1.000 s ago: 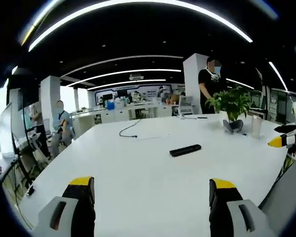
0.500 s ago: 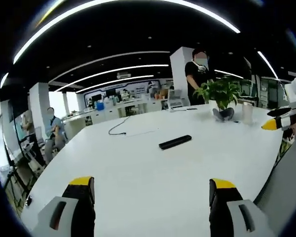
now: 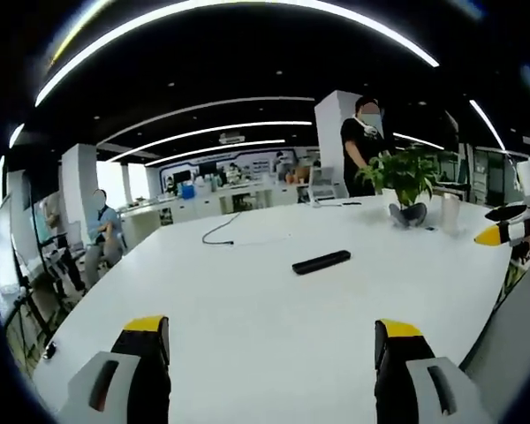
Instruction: Press the specified remote control buttons in sequence, fully releasing each button before pressing the next.
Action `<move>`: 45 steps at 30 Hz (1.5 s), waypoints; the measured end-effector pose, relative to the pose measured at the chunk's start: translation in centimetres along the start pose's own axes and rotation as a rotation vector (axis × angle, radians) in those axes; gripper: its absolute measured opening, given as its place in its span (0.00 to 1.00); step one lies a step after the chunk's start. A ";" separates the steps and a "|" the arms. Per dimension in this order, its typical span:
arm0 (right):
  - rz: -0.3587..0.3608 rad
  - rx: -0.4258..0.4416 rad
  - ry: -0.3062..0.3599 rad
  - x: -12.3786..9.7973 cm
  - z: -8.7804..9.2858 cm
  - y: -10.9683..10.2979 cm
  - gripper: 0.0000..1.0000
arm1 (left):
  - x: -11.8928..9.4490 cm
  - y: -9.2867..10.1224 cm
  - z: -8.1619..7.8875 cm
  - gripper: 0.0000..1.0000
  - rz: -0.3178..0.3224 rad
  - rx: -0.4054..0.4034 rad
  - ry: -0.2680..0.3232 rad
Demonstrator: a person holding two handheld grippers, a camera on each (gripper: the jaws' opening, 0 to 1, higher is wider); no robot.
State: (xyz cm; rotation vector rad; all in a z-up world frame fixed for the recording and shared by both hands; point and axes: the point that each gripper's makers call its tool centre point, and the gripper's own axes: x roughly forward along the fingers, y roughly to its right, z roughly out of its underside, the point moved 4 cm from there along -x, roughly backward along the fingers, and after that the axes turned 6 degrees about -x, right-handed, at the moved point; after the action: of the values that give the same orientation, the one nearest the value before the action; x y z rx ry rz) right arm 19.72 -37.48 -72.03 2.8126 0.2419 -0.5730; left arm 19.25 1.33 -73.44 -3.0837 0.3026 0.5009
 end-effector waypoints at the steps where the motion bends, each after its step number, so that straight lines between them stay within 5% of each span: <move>1: 0.001 0.000 0.001 0.0 0.0 0.0 0.94 | 0.0 0.1 0.1 1.00 0.002 -0.007 -0.008; 13: -0.002 0.004 -0.004 0.0 0.1 0.0 0.94 | -0.2 0.1 -0.3 1.00 -0.005 0.001 0.017; 26: 0.007 0.001 0.009 -0.2 -0.1 0.0 0.94 | 0.0 0.6 0.3 1.00 0.015 0.060 -0.031; 33: 0.022 -0.010 0.003 -0.2 0.0 0.0 0.95 | 0.0 0.5 0.4 1.00 0.010 0.040 -0.037; 36: 0.031 -0.018 -0.053 0.0 0.7 0.0 0.94 | 0.0 0.3 0.5 1.00 0.003 0.042 -0.050; 45: 0.033 -0.024 -0.039 0.0 0.4 0.0 0.93 | 0.2 0.4 0.8 1.00 0.018 0.035 -0.069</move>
State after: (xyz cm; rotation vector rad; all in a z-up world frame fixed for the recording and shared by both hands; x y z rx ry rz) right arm 19.55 -37.65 -72.40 2.7738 0.1934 -0.6130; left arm 19.07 0.91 -74.21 -3.0242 0.3348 0.5940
